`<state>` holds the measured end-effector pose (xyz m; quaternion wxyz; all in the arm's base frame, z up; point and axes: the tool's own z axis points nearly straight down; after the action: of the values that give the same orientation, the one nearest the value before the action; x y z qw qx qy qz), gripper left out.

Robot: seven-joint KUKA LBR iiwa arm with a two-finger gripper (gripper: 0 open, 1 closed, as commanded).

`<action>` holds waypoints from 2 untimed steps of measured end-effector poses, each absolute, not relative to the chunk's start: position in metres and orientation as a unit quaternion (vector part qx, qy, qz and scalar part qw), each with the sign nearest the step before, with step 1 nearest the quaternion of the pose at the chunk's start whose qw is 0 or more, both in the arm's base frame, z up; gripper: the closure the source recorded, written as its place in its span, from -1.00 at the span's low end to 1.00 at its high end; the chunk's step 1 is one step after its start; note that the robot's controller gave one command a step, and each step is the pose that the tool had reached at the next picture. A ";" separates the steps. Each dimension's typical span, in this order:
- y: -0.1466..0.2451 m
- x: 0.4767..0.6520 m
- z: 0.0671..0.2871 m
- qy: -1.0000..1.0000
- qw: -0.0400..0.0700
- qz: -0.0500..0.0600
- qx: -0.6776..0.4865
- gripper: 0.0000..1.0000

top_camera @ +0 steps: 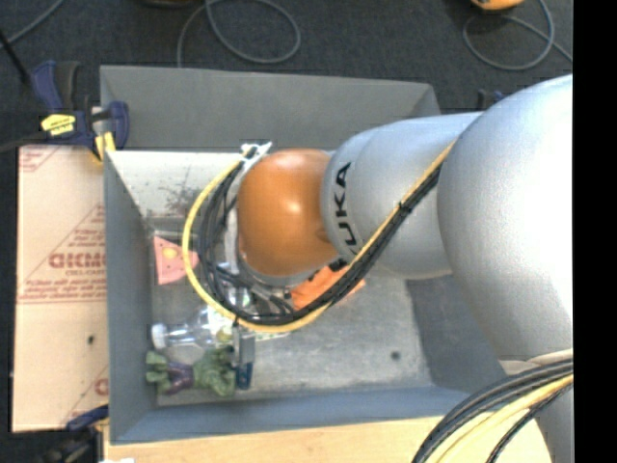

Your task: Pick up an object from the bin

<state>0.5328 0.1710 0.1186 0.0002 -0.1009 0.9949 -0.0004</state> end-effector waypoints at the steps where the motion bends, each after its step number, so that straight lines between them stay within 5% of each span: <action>1: 0.170 0.518 0.120 0.986 0.012 0.002 -0.166 1.00; 2: 0.170 0.518 0.120 0.986 0.012 0.003 -0.165 1.00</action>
Offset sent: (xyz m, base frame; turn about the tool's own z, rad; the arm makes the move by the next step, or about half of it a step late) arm 0.0000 0.0000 0.0000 0.0000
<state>0.5177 0.1698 0.1203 0.0120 -0.1653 0.9862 0.0025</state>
